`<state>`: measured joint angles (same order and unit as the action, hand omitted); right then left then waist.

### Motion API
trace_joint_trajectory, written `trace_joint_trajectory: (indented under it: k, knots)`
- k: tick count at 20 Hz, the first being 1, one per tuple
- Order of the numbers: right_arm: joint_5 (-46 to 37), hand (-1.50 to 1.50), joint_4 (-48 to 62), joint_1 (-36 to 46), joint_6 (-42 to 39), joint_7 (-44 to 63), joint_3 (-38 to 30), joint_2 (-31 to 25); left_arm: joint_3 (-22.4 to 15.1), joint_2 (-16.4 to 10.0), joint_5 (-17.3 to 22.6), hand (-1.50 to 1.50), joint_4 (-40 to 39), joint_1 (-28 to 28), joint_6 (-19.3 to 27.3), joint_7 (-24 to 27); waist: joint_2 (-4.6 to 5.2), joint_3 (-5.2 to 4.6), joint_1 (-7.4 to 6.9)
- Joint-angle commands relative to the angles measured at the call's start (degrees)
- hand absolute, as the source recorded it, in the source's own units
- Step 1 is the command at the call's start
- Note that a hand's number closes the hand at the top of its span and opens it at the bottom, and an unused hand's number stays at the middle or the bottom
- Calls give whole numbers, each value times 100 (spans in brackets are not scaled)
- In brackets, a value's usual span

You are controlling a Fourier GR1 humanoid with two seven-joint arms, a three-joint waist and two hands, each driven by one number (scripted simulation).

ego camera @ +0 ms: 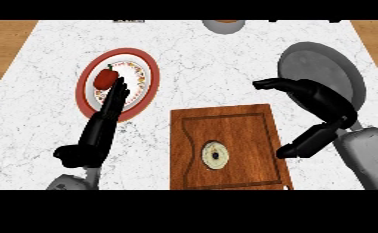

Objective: Pick the cupcake from the cutting board and place it in the pan

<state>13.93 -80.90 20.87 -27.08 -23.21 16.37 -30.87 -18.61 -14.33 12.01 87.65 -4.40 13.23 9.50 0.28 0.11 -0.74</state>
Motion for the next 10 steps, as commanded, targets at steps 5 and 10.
trace_joint_trajectory:
  k: [5, 10]
  knots:
    - [-1108, -150, 75, 734, -478, -31, 198, -238, 38, 93, -90, 0, 100, -15, -85, -203, -27, -11, 30]
    - [-1859, -150, -199, 1155, -381, 981, 986, 212, 234, 45, 79, 0, 227, -216, -221, -393, -34, -14, 9]
